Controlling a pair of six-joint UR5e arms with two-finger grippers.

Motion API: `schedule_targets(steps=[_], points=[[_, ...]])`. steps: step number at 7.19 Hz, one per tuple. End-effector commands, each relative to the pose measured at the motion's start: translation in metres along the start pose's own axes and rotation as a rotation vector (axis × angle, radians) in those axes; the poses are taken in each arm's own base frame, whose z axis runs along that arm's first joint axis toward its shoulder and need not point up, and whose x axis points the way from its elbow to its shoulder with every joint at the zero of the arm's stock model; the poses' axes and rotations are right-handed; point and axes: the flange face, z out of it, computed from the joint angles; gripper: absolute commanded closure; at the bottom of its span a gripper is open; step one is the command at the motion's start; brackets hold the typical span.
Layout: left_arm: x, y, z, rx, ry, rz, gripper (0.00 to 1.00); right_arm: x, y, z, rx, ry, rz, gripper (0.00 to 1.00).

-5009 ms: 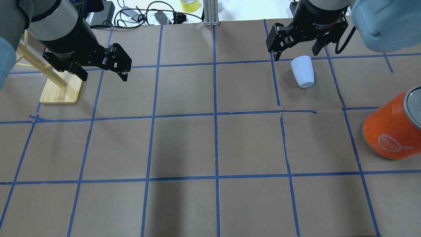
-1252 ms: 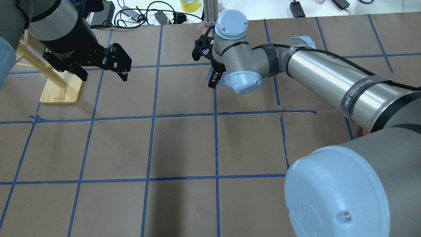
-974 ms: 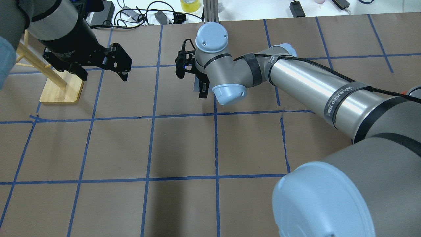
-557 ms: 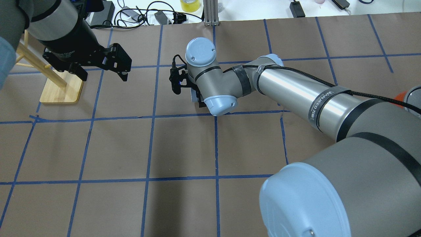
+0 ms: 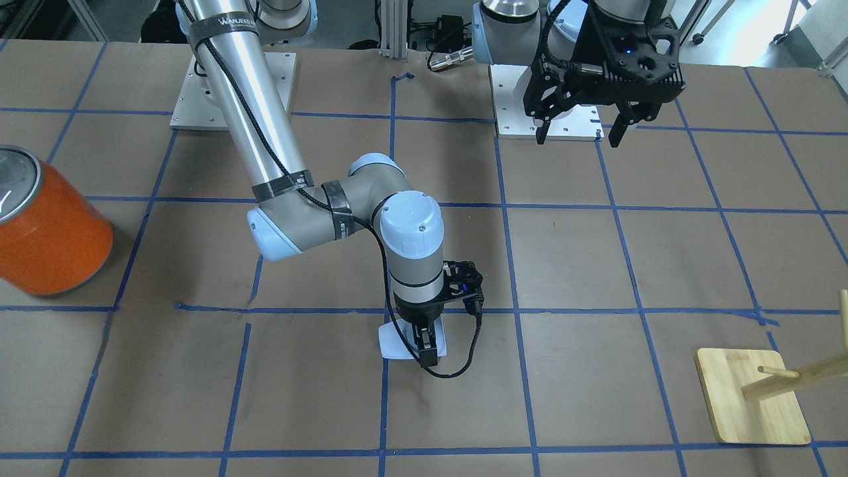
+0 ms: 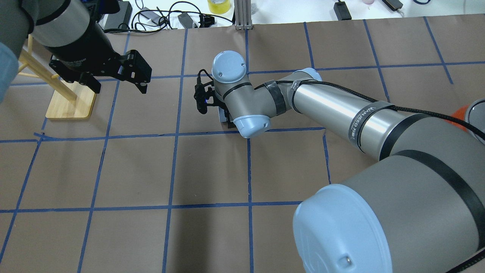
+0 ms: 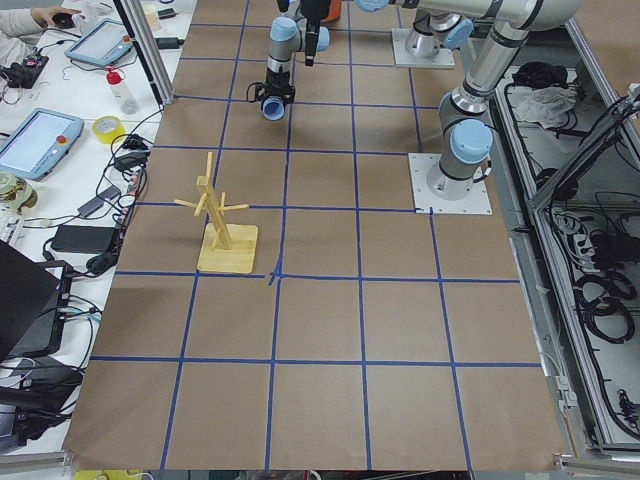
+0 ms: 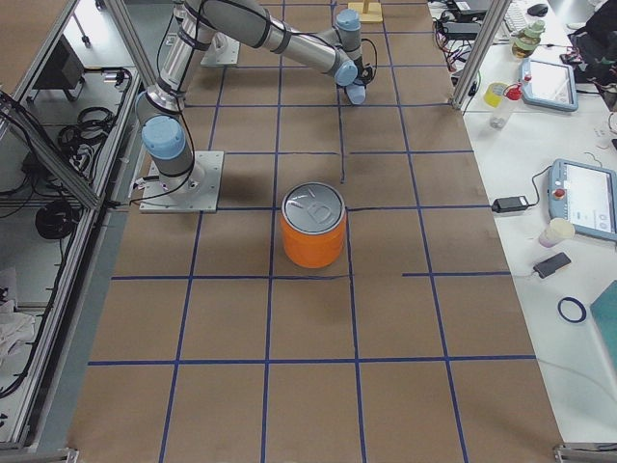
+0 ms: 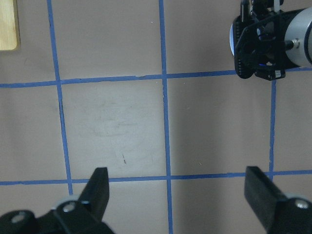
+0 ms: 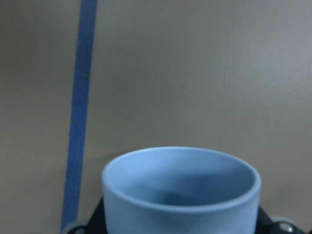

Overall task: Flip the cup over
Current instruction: 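Carry the cup with the right gripper toward the table center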

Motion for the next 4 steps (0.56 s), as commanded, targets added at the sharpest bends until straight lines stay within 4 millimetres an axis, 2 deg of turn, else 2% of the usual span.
schedule_targets(steps=[1,2,3,4], points=[[0.0,0.0,0.0,0.0,0.0,0.0,0.0,-0.004,0.002,-0.005,0.004,0.001,0.002,0.0],[0.0,0.0,0.0,0.0,0.0,0.0,0.0,-0.001,0.0,-0.03,0.018,0.026,0.003,0.0],[0.0,0.0,0.0,0.0,0.0,0.0,0.0,-0.001,0.0,-0.063,0.042,0.05,0.006,0.0],[-0.001,0.0,0.0,0.0,0.001,-0.001,0.0,-0.008,0.002,-0.095,0.047,0.059,0.062,0.0]])
